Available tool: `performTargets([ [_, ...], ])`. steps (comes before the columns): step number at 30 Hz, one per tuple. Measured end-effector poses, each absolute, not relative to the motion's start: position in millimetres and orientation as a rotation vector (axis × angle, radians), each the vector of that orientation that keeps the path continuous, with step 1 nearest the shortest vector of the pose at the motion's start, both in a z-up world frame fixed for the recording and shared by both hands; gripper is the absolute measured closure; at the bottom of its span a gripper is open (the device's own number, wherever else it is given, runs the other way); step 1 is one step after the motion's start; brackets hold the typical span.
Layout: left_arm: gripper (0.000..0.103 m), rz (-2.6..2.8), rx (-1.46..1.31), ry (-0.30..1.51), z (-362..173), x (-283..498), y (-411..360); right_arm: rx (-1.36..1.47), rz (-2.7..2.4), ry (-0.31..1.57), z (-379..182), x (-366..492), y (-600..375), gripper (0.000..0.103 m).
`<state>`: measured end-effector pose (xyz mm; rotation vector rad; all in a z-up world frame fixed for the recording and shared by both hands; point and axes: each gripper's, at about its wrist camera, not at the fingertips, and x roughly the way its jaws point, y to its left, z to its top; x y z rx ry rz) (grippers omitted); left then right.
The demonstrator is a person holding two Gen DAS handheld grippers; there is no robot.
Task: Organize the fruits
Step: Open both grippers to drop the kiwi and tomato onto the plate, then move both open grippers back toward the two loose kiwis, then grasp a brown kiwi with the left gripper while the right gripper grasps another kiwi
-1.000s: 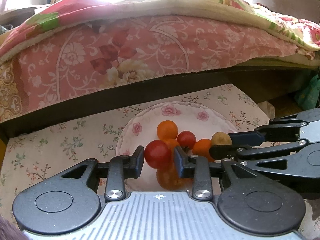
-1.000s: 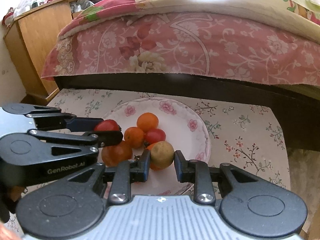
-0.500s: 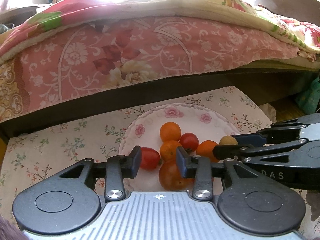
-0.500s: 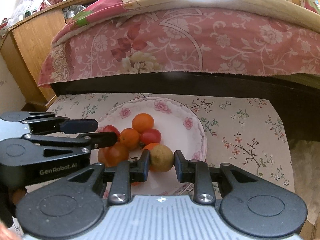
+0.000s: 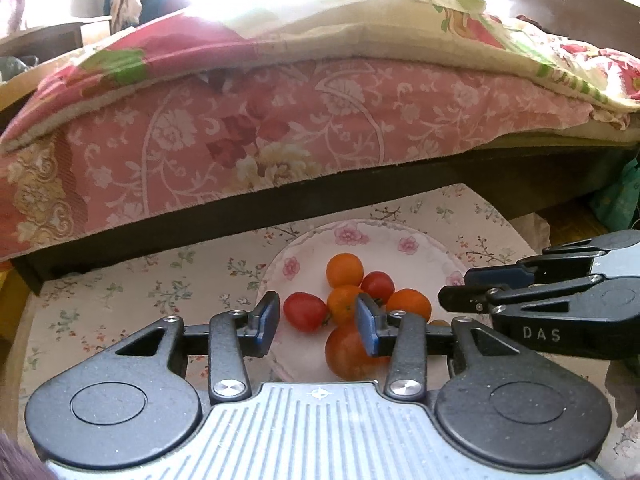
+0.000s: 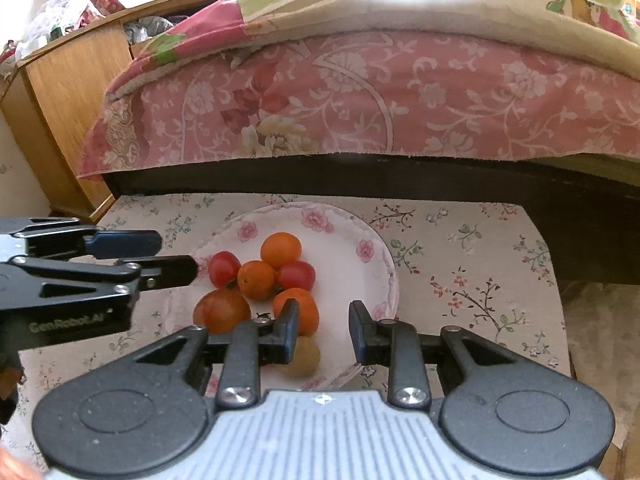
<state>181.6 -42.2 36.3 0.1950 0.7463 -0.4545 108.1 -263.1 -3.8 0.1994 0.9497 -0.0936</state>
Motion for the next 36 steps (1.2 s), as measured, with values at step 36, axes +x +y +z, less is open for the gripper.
performTargets([
  [36,0.053,-0.419,0.229,0.962,-17.5,116.1,17.2,0.166,0.178,1.060,-19.9,73.8,-174.5,0.074],
])
